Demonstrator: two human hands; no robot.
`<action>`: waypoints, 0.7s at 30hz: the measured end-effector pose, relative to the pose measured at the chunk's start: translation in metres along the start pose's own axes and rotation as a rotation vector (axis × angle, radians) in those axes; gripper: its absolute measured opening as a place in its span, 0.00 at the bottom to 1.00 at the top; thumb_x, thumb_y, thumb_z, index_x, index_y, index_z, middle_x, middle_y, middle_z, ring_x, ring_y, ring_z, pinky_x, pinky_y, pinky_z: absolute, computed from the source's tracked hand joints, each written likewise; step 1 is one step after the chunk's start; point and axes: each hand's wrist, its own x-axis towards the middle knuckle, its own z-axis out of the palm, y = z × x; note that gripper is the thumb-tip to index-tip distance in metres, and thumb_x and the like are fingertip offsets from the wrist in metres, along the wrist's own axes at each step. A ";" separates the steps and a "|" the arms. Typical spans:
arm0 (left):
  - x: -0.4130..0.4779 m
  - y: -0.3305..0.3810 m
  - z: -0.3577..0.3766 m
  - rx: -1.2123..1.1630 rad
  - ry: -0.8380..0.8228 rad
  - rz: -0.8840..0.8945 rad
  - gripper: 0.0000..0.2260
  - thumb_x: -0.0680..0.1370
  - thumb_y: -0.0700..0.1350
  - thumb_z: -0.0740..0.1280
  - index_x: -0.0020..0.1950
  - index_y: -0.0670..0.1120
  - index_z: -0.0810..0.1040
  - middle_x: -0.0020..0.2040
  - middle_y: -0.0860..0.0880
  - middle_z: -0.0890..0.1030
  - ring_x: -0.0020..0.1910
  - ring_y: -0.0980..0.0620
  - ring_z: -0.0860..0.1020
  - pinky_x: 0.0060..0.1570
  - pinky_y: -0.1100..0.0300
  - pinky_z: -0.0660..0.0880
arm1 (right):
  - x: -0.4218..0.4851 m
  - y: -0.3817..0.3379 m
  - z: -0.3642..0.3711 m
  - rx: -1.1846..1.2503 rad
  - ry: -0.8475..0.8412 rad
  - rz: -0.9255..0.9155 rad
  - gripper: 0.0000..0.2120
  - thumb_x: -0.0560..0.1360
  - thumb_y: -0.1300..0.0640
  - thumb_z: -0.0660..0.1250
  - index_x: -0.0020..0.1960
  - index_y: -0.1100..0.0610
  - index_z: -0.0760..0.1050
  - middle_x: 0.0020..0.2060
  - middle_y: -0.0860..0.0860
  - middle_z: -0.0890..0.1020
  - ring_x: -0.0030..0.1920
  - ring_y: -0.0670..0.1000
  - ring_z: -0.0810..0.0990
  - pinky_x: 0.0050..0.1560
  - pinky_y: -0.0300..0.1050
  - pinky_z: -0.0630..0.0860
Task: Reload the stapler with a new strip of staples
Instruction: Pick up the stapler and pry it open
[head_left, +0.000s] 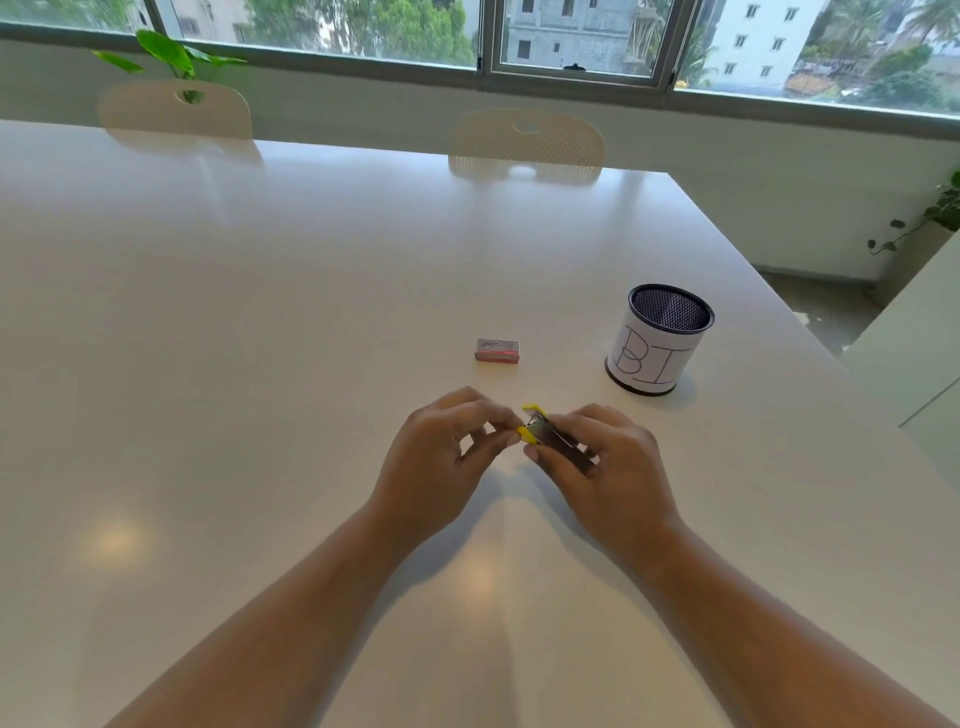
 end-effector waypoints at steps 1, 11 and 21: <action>0.000 0.000 0.000 -0.004 0.013 0.010 0.04 0.75 0.43 0.73 0.48 0.52 0.84 0.42 0.53 0.82 0.36 0.54 0.79 0.37 0.69 0.69 | 0.000 0.001 0.000 0.002 -0.001 -0.010 0.11 0.70 0.49 0.74 0.50 0.53 0.85 0.37 0.47 0.81 0.38 0.51 0.79 0.37 0.50 0.78; 0.001 0.004 0.000 -0.030 0.042 0.039 0.04 0.73 0.40 0.75 0.47 0.46 0.86 0.40 0.51 0.83 0.34 0.55 0.78 0.36 0.73 0.66 | 0.000 0.002 -0.004 0.014 0.000 -0.046 0.11 0.70 0.52 0.76 0.50 0.55 0.85 0.36 0.48 0.81 0.37 0.50 0.77 0.38 0.48 0.77; 0.000 0.008 0.000 -0.077 0.047 -0.007 0.04 0.73 0.38 0.75 0.46 0.45 0.86 0.40 0.50 0.82 0.34 0.54 0.77 0.36 0.75 0.66 | -0.001 0.002 -0.003 0.063 0.031 -0.008 0.13 0.69 0.51 0.76 0.52 0.54 0.85 0.38 0.47 0.82 0.40 0.51 0.79 0.40 0.48 0.78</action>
